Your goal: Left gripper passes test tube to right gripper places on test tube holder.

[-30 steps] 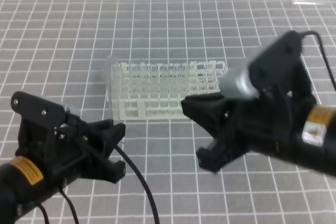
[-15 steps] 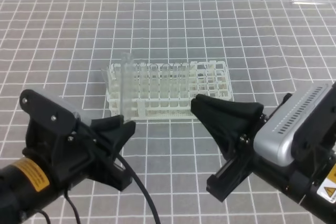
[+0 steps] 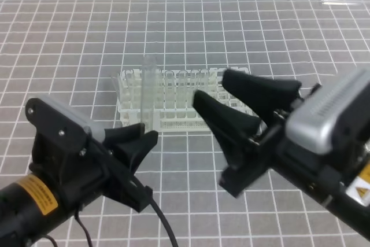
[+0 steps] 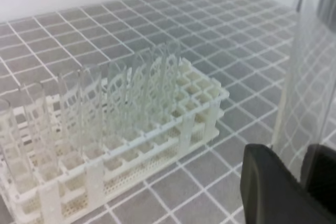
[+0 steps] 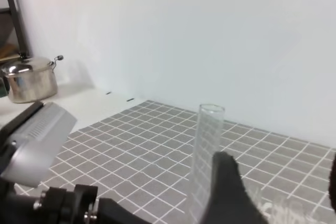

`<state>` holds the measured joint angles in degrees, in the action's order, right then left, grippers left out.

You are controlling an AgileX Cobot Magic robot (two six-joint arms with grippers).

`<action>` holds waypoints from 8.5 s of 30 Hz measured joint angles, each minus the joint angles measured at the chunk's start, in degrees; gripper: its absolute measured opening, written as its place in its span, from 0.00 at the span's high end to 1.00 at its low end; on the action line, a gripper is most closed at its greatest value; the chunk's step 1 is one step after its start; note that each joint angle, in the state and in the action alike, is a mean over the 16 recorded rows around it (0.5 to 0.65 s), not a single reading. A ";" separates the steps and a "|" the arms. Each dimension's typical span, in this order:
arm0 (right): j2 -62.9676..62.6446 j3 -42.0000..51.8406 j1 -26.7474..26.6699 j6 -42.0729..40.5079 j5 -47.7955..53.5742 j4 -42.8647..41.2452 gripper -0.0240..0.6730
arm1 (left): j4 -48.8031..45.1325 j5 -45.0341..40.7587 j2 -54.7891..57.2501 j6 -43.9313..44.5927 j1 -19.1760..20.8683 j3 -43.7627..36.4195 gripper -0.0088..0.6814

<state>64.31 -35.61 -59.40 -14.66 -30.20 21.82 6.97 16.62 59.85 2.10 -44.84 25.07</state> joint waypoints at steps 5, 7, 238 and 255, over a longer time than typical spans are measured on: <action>2.27 -2.71 0.00 1.55 0.09 -0.40 0.43 | -0.17 5.44 0.00 -2.43 0.00 -2.22 0.91; 3.20 -3.62 0.00 2.67 0.15 -1.44 0.41 | -0.48 8.77 0.00 -3.67 0.00 -3.79 0.91; 9.14 -5.38 5.69 -14.55 6.13 8.49 0.82 | -14.31 -32.74 -60.72 -18.98 -2.85 -25.35 0.99; 9.14 -5.38 9.05 -27.91 4.35 21.87 0.82 | -15.09 -32.87 -60.60 -18.93 -2.84 -25.35 0.99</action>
<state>73.45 -40.99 -50.35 -42.57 -25.85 43.69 -8.12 -16.25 -0.75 -16.84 -47.69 -0.28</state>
